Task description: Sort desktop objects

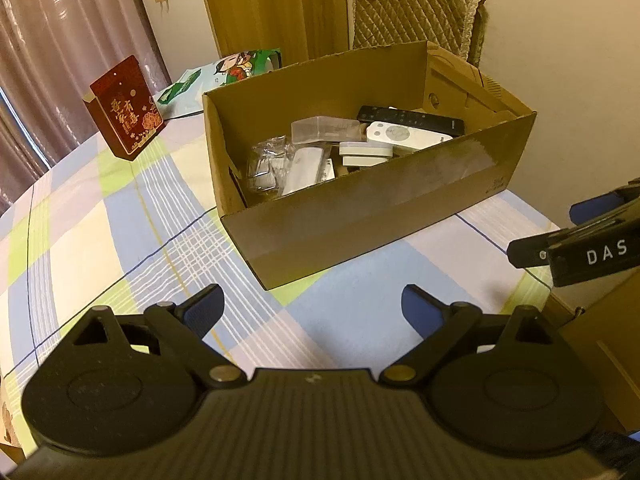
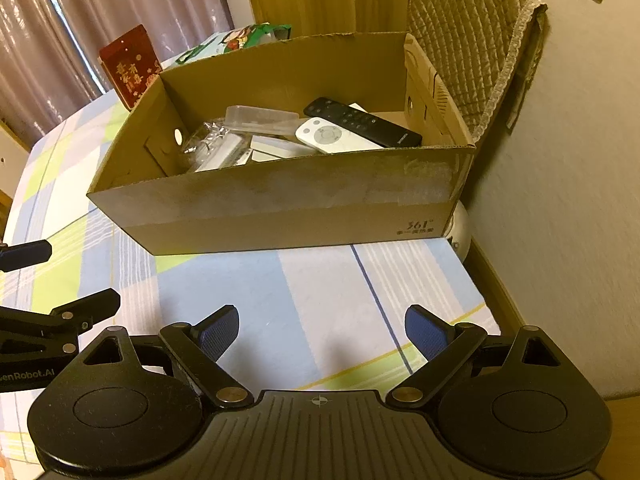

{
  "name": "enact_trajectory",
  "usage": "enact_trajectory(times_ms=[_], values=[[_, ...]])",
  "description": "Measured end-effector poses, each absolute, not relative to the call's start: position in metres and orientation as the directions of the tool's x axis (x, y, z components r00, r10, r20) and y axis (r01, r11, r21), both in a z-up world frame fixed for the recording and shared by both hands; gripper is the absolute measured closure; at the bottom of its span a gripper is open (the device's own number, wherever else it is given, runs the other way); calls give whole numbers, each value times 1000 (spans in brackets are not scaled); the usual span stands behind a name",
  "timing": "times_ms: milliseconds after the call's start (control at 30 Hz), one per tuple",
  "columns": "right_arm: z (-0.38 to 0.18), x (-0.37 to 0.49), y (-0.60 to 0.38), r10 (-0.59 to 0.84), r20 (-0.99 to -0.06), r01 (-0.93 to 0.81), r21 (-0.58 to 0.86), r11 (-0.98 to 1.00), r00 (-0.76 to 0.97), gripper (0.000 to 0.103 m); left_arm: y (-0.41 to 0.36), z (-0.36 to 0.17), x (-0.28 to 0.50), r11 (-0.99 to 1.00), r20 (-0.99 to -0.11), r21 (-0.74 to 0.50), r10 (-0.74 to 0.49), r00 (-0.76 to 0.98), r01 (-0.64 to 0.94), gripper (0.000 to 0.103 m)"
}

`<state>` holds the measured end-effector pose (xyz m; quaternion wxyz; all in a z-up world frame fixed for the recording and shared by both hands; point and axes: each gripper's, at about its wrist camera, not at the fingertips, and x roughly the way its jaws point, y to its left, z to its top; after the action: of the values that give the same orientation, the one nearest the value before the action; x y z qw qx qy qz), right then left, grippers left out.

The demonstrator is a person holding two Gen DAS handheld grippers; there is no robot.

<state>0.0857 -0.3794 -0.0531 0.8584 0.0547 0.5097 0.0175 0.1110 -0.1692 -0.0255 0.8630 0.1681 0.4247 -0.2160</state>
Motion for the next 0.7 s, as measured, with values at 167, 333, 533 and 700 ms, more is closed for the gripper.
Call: enact_trajectory(times_ms=[167, 333, 533, 700], values=[[-55, 93, -378, 95, -876, 7, 111, 994, 473, 10, -173, -26, 116, 854, -807, 105, -226, 546, 509, 9], [-53, 102, -378, 102, -874, -12, 109, 994, 476, 10, -175, -24, 122, 860, -803, 104, -223, 552, 499, 9], [-51, 113, -378, 107, -869, -31, 105, 994, 482, 10, -176, -20, 130, 872, -795, 103, -217, 566, 479, 9], [-50, 123, -376, 111, -867, -43, 103, 994, 485, 10, -177, -16, 138, 877, -789, 106, -213, 576, 468, 9]])
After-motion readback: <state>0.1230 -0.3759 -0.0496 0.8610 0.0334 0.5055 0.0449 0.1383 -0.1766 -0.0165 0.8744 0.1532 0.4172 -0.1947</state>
